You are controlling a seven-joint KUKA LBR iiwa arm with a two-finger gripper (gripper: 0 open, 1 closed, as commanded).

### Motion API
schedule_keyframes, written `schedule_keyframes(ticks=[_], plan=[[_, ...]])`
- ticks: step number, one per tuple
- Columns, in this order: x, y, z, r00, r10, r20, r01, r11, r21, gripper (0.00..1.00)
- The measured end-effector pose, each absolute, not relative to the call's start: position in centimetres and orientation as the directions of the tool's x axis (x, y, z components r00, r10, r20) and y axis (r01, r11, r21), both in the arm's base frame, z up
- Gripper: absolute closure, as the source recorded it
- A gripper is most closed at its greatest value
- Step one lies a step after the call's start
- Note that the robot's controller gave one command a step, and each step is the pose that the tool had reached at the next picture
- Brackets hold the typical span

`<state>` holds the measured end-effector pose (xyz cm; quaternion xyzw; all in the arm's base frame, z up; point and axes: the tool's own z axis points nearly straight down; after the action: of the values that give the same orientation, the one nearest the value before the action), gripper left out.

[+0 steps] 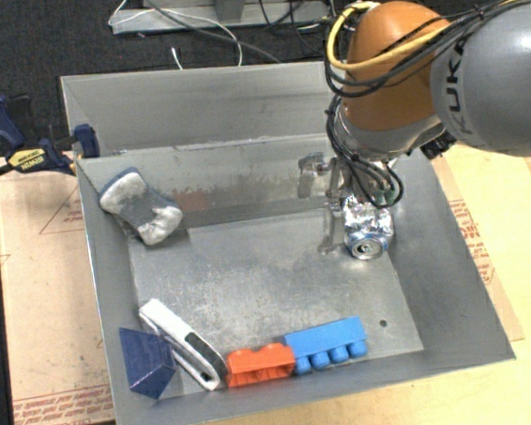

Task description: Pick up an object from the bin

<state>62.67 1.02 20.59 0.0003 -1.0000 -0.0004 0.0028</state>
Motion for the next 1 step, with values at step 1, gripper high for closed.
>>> schedule_keyframes(ticks=[1], plan=[[62.83, 1.01, 21.09, -1.0, 0.0, -0.002, 0.0, 1.0, 0.001, 0.0]])
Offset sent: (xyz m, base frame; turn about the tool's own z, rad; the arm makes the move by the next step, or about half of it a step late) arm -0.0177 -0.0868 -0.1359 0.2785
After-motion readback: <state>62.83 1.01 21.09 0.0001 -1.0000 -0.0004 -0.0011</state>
